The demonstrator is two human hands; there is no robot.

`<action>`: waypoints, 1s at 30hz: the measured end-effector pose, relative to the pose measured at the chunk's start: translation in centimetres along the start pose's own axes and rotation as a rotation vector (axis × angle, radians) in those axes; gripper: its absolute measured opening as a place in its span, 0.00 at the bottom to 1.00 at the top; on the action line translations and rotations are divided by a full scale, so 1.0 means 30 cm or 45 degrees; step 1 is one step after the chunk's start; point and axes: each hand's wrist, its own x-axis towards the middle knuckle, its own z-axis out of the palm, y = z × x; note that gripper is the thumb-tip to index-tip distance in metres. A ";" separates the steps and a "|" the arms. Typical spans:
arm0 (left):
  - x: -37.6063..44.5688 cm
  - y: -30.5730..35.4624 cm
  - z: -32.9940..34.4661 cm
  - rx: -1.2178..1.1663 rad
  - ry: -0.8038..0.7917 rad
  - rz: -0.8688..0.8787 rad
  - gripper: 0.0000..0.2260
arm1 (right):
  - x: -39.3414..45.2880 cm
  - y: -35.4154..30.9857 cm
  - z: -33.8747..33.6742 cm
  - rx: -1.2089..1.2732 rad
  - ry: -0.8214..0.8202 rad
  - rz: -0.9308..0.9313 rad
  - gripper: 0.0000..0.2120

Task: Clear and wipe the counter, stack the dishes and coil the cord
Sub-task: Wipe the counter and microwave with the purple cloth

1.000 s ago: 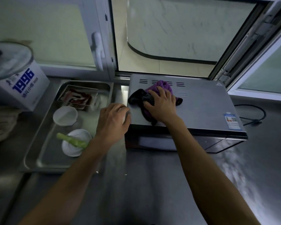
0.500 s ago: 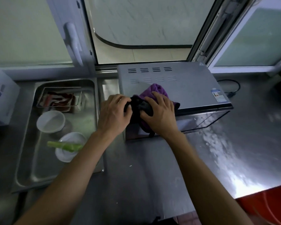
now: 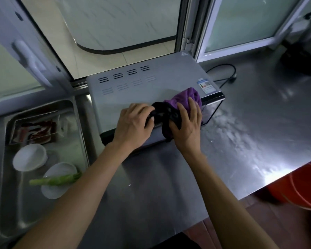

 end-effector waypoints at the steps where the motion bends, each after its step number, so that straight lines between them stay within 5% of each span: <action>1: 0.019 0.020 0.012 0.018 -0.027 0.016 0.17 | 0.001 0.019 -0.003 0.045 0.022 0.043 0.28; 8: 0.113 0.138 0.083 0.109 -0.152 0.042 0.21 | 0.049 0.144 -0.017 0.405 0.175 0.290 0.31; 14: 0.135 0.143 0.107 0.128 -0.088 0.055 0.14 | 0.101 0.229 -0.014 0.584 0.238 0.492 0.35; 30: -0.011 -0.014 0.003 0.113 -0.113 0.092 0.16 | -0.027 -0.063 0.097 0.793 0.227 0.632 0.36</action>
